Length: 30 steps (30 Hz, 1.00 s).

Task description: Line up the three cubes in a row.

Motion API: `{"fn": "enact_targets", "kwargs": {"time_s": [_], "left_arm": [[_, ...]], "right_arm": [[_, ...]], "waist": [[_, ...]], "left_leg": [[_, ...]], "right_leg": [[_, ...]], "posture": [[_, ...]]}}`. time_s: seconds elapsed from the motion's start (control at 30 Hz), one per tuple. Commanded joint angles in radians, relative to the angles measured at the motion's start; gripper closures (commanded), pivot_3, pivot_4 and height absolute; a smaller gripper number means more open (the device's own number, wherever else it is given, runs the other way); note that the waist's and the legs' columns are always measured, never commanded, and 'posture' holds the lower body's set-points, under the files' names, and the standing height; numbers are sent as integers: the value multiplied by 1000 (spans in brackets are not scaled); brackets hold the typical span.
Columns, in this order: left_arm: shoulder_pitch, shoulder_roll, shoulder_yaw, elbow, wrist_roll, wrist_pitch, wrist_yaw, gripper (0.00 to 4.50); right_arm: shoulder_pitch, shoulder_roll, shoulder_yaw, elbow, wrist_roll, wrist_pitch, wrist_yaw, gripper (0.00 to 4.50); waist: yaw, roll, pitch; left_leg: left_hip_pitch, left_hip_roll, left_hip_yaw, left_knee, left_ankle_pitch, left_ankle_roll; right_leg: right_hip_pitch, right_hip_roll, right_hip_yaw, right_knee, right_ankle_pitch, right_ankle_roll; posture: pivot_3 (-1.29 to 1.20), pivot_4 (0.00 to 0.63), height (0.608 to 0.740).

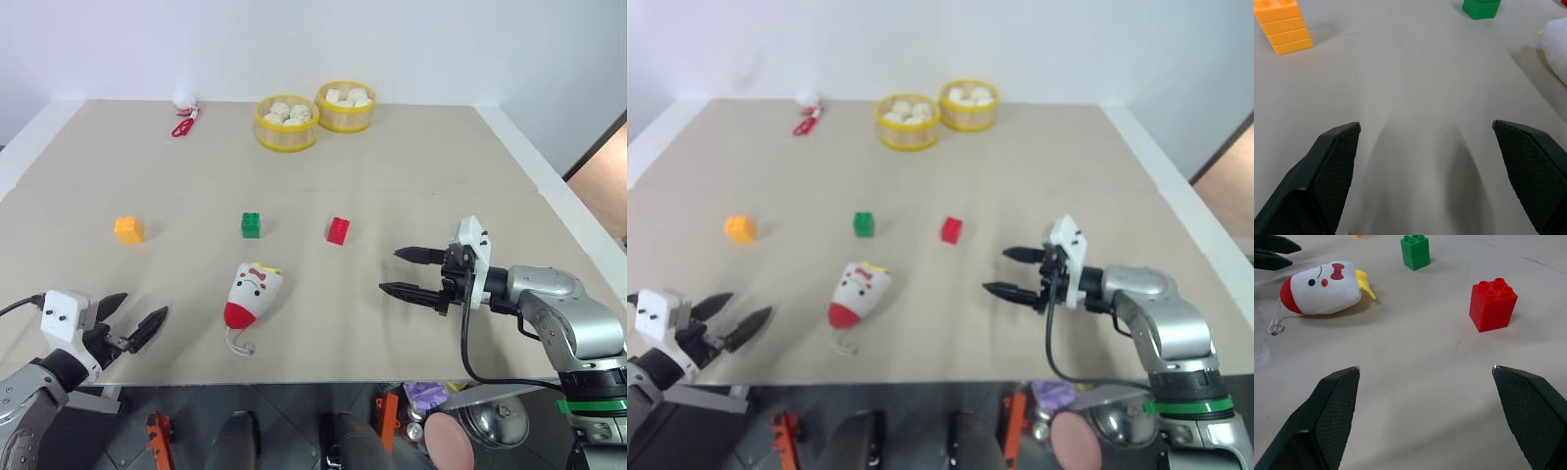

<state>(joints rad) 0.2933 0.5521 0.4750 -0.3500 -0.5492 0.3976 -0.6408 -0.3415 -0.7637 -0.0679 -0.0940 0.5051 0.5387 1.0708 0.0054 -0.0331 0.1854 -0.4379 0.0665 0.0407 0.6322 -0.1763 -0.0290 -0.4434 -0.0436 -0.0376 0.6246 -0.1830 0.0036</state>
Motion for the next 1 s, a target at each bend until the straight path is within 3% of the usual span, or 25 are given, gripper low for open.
{"fn": "enact_targets", "kwargs": {"time_s": [0.03, 0.23, 0.43, 0.53, 0.67, 1.0], "left_arm": [[-18, 10, 27, 9, -17, -45, -35, 32], [-44, 83, 56, 3, -104, -86, -218, 32], [-83, 181, 89, -53, -271, -18, -357, 32], [-86, 283, 93, -42, -308, 25, -477, 32], [-120, 325, 71, -38, -320, 36, -521, 32], [-67, 305, 31, -107, -265, 22, -520, 32]], "right_arm": [[-16, -16, -12, -27, 5, -6, 13, 0], [-74, -34, 0, -43, 19, 9, 51, 0], [-176, -25, 74, -63, 21, 24, 118, 0], [-267, 35, 201, -33, -29, -21, 181, 0], [-353, 146, 336, 71, -127, -120, 213, 0], [-528, 409, 439, 463, -290, -343, 208, 0]], "waist": [[0, 0, 0], [0, 0, 0], [0, 0, 0], [-4, 0, 0], [-5, 0, 0], [-2, 0, 0]], "left_leg": [[0, 0, 0, 0, 0, 0], [0, 0, 0, 1, 0, 0], [0, 1, 0, 2, 0, 0], [0, 1, 0, 2, 0, 0], [2, 2, -2, 1, 0, 0], [1, 2, -2, 1, 0, 0]], "right_leg": [[0, 0, 0, 0, 0, 0], [0, 1, 0, 1, 0, 0], [-1, 1, 1, 3, 0, 0], [-2, 2, 1, 4, 0, -1], [-2, 5, 2, 5, -1, -2], [-3, 6, 3, 7, -1, -2]], "posture": [[0, 150, 740], [0, 150, 740], [0, 150, 740], [0, 150, 740], [0, 150, 740], [0, 150, 740]]}}
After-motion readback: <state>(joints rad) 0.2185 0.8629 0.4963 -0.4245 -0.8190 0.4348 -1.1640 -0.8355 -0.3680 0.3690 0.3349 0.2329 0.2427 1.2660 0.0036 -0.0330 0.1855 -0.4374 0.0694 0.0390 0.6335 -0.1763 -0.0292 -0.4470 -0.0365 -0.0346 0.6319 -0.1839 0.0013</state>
